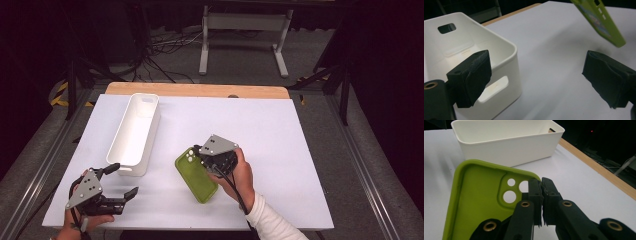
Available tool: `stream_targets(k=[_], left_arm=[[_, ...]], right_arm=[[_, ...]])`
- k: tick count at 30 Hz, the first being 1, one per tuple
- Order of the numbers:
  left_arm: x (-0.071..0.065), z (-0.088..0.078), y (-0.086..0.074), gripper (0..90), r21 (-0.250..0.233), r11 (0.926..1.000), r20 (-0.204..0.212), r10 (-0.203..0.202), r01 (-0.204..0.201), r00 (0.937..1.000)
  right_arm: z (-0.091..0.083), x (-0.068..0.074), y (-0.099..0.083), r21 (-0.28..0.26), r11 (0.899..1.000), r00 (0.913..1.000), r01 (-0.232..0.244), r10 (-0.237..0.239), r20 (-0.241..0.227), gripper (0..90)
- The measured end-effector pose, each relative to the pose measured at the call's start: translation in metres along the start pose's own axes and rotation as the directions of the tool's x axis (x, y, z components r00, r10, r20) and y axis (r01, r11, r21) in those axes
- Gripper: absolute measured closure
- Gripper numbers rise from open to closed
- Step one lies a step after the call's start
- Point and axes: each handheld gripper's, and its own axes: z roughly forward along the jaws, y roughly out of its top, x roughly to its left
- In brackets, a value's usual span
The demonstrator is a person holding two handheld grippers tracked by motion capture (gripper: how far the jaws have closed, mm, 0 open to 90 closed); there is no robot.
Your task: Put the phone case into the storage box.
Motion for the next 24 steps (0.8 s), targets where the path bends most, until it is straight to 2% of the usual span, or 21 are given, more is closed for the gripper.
stream_targets(k=[5, 10, 15, 17, 20, 21, 24], left_arm=[[-0.008, 0.012, 0.014, 9.3, -0.018, 0.9998, 0.039, 0.002, -0.001, 0.9992], [-0.020, 0.027, 0.030, 12.6, -0.037, 0.9993, 0.073, 0.001, 0.001, 0.9973], [-0.032, 0.047, 0.047, 13.8, -0.069, 0.9973, 0.113, -0.017, 0.025, 0.9934], [-0.036, 0.054, 0.051, 14.3, -0.071, 0.9969, 0.141, -0.024, 0.034, 0.9898], [-0.042, 0.066, 0.058, 15.2, -0.078, 0.9961, 0.144, -0.028, 0.040, 0.9892], [-0.044, 0.070, 0.060, 17.3, -0.081, 0.9959, 0.135, -0.030, 0.041, 0.9904], [-0.048, 0.078, 0.066, 27.1, -0.080, 0.9951, 0.149, -0.045, 0.057, 0.9878]], right_arm=[[-0.001, 0.001, -0.004, -0.014, 1.000, 0.9998, -0.006, 0.007, 0.021, 87.3], [-0.003, 0.003, -0.005, -0.044, 0.999, 0.9974, 0.013, -0.010, 0.072, 87.3], [-0.007, 0.004, -0.005, -0.079, 0.997, 0.9949, 0.018, -0.010, 0.100, 87.2], [-0.010, 0.004, -0.005, -0.096, 0.995, 0.9934, 0.022, -0.011, 0.114, 87.3], [-0.011, 0.004, -0.006, -0.111, 0.994, 0.9921, 0.019, -0.005, 0.125, 87.2], [-0.011, 0.005, -0.006, -0.113, 0.993, 0.9916, 0.018, -0.003, 0.129, 87.2], [-0.012, 0.005, -0.007, -0.123, 0.992, 0.9901, 0.021, -0.004, 0.140, 87.2]])
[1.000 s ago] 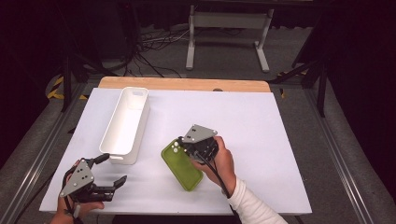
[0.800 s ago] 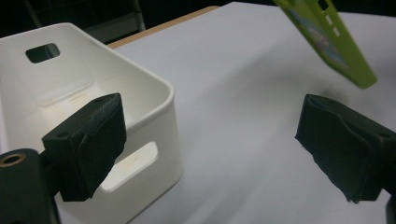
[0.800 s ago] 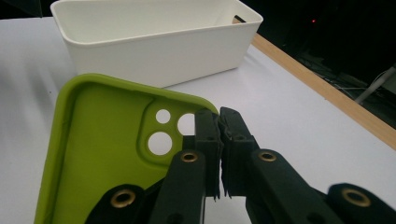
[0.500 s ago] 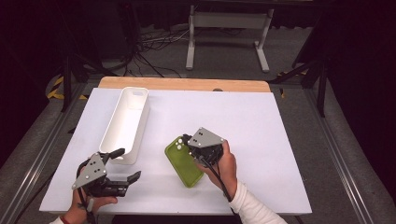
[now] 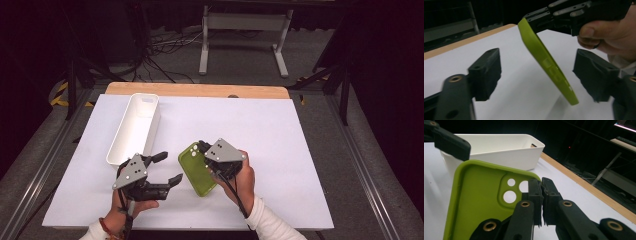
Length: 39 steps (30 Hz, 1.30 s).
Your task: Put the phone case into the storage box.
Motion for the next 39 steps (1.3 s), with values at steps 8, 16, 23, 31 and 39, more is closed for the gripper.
stream_targets(k=[8, 16, 23, 31, 39], left_arm=[[0.006, 0.019, 0.007, 49.8, -0.022, 0.9973, -0.005, -0.070, 0.070, 0.9975], [0.008, 0.020, 0.008, 67.5, -0.037, 0.9980, -0.009, -0.052, 0.051, 0.9986], [0.011, 0.017, 0.010, 72.6, -0.042, 0.9977, -0.022, -0.055, 0.054, 0.9982], [0.015, 0.014, 0.010, 75.6, -0.041, 0.9971, -0.050, -0.065, 0.063, 0.9966], [0.014, 0.011, 0.012, 77.6, -0.047, 0.9979, -0.085, -0.049, 0.045, 0.9952]], right_arm=[[-0.006, 0.002, 0.002, -0.056, 0.998, 0.9983, 0.023, -0.020, 0.055, 87.2], [-0.011, 0.006, 0.003, -0.094, 0.995, 0.9945, 0.046, -0.036, 0.098, 86.4], [-0.013, 0.008, 0.003, -0.114, 0.992, 0.9934, 0.053, -0.040, 0.107, 85.9], [-0.015, 0.011, 0.003, -0.129, 0.990, 0.9942, 0.054, -0.041, 0.099, 84.9], [-0.016, 0.014, 0.003, -0.138, 0.989, 0.9947, 0.054, -0.041, 0.094, 84.1]])
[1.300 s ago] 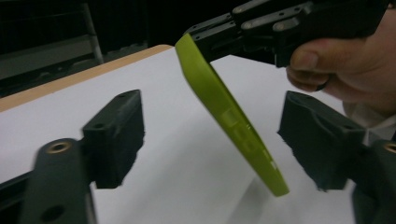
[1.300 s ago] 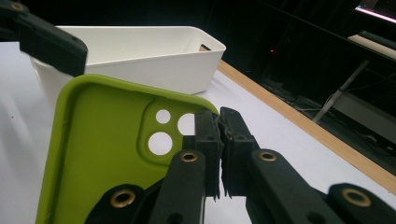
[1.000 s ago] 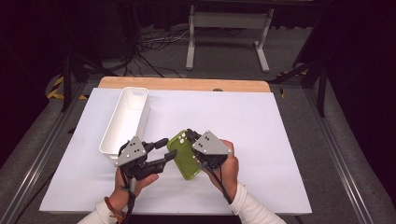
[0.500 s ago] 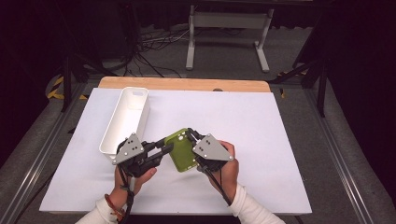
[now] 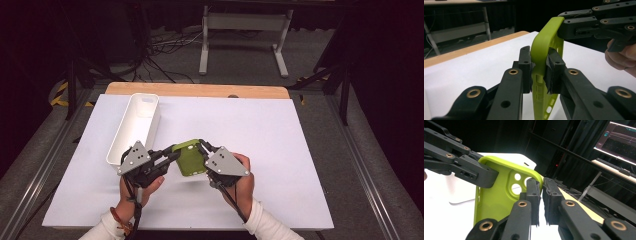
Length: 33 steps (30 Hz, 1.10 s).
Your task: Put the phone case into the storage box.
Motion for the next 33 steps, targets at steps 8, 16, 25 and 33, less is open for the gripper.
stream_targets(k=[8, 16, 25, 33], left_arm=[[0.001, -0.001, 0.001, 78.1, 0.015, 0.9993, 0.004, 0.034, -0.034, 0.9994], [0.001, -0.004, 0.003, 78.4, 0.021, 0.9985, 0.010, 0.051, -0.051, 0.9987], [0.004, -0.007, 0.003, 78.4, 0.014, 0.9983, 0.004, 0.057, -0.057, 0.9984], [-0.001, -0.009, 0.004, 78.4, 0.013, 0.9958, 0.008, 0.091, -0.091, 0.9958]], right_arm=[[-0.002, 0.000, -0.002, 0.001, 1.000, 0.9998, -0.010, 0.010, -0.016, 83.4], [-0.002, -0.001, -0.002, -0.003, 1.000, 0.9992, -0.010, 0.010, -0.039, 81.4], [-0.007, -0.005, -0.003, -0.004, 1.000, 0.9982, -0.025, 0.024, -0.055, 72.9], [-0.014, -0.012, -0.006, 0.008, 1.000, 0.9973, -0.023, 0.024, -0.069, 66.4]])
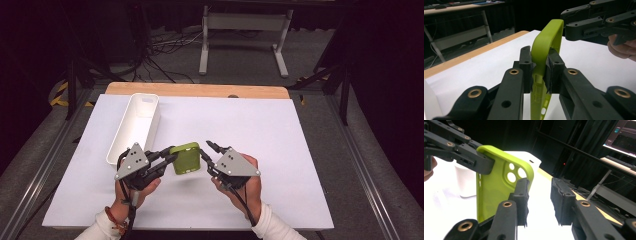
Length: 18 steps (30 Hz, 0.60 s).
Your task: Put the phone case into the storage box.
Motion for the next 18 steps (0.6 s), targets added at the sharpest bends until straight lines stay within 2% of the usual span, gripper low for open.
stream_targets(k=[9, 18], left_arm=[[0.001, -0.002, 0.001, 78.4, 0.001, 0.9999, 0.001, 0.015, -0.015, 0.9999], [0.001, -0.005, 0.002, 78.4, -0.002, 0.9998, -0.002, 0.021, -0.021, 0.9998]], right_arm=[[-0.007, -0.006, -0.008, 0.023, 1.000, 0.9999, 0.004, -0.004, -0.010, 61.6], [-0.015, -0.010, -0.015, 0.011, 1.000, 1.0000, 0.003, -0.003, -0.007, 60.2]])
